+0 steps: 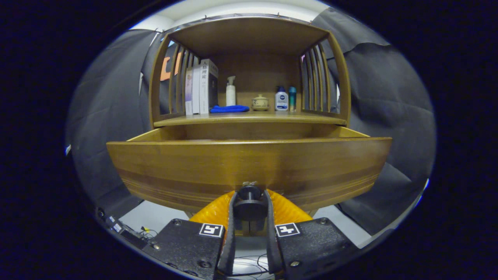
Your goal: Pull open the drawer, take out the items inside it, and place them on the countertop above the cabinet.
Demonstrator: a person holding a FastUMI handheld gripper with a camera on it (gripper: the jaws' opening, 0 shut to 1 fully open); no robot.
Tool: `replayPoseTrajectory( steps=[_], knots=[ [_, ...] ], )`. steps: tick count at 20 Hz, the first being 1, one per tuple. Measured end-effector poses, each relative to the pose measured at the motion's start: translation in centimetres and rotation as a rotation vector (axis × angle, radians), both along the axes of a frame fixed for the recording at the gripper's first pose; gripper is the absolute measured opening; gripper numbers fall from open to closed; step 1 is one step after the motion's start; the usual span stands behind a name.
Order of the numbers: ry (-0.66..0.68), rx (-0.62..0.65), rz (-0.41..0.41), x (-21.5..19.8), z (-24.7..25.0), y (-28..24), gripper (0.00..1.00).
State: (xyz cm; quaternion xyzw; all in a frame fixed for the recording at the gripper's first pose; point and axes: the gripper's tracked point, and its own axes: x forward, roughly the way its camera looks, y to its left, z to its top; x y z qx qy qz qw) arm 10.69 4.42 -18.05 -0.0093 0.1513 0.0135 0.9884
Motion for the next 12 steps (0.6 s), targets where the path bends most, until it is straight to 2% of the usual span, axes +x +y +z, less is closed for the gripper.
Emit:
replayPoseTrajectory(
  steps=[9,12],
  knots=[
    [0.039,0.017,0.020,-5.1,-1.0,0.3,0.36],
    [0.047,0.008,0.026,-5.4,-1.2,0.4,0.36]
  ],
)
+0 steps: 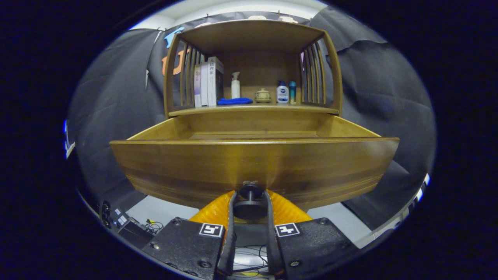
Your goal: Pull open the drawer, take out the items inside it, and place them on the countertop above the cabinet.
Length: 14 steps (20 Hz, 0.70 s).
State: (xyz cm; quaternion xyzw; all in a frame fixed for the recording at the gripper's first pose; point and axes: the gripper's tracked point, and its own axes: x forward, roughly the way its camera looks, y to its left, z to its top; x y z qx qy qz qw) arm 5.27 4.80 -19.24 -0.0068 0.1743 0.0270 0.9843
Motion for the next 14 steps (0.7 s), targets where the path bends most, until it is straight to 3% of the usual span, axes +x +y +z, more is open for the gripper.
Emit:
replayPoseTrajectory(
  steps=[3,6,11,14],
  knots=[
    [0.007,-0.005,0.008,-0.2,-0.1,-0.1,0.37],
    [-0.033,0.006,0.003,-0.6,1.2,-0.6,0.47],
    [-0.154,0.007,-0.041,-3.3,7.1,-3.4,0.97],
    [-0.210,0.034,-0.045,-3.7,11.4,-4.5,0.98]
  ],
)
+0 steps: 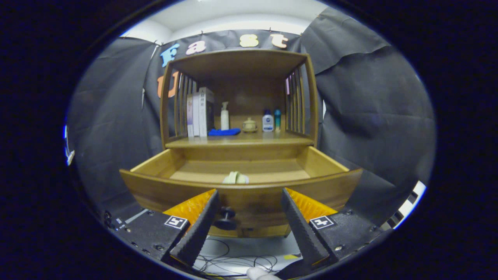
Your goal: Pull open the drawer, take out the items inside it, and place them on the countertop above the cabinet.
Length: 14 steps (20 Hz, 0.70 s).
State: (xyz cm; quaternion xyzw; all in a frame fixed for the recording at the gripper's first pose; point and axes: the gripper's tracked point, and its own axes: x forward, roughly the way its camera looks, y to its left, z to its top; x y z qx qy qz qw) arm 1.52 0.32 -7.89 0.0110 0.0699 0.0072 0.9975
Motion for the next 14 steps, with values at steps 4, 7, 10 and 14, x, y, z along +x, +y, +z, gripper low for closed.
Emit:
replayPoseTrajectory(
  steps=[4,7,10,14],
  knots=[
    [-0.076,0.035,-0.004,1.1,6.7,-0.8,0.99],
    [-0.104,0.063,0.004,3.7,11.3,-0.9,0.99],
    [-0.128,0.057,0.023,6.9,15.5,0.1,0.98],
    [-0.052,0.001,0.037,12.0,17.4,2.7,0.99]
  ],
)
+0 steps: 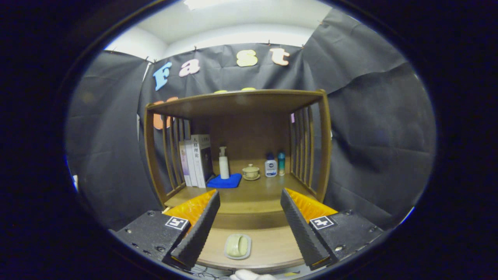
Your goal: Pull open the drawer, take out the items inside it, and place them on the countertop above the cabinet.
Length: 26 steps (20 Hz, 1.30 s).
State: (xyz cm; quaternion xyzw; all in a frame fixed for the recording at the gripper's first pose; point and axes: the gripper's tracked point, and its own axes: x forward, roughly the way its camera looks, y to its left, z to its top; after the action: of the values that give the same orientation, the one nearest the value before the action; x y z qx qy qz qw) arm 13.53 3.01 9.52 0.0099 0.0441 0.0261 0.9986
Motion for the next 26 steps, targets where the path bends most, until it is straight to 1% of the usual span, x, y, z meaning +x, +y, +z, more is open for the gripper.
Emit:
replayPoseTrajectory(
  steps=[2,4,6,8,11,13,16,20,24,26],
  knots=[
    [0.073,0.000,0.037,2.5,-0.3,2.3,0.99],
    [0.179,-0.007,0.059,4.8,-2.2,4.0,0.99],
    [0.301,-0.005,0.066,6.8,-4.7,5.1,0.99],
    [0.415,-0.030,0.054,8.6,-7.7,5.6,0.99],
    [0.592,-0.071,0.047,9.9,-12.7,5.7,0.99],
    [0.721,-0.046,0.047,9.8,-15.5,6.1,0.99],
    [0.863,-0.061,0.013,9.1,-19.4,5.7,0.97],
    [1.012,-0.049,0.002,8.0,-23.0,5.3,0.92],
    [1.121,-0.038,-0.057,6.8,-25.0,4.1,0.83],
    [1.145,-0.038,-0.098,6.8,-25.4,3.7,0.71]
  ],
)
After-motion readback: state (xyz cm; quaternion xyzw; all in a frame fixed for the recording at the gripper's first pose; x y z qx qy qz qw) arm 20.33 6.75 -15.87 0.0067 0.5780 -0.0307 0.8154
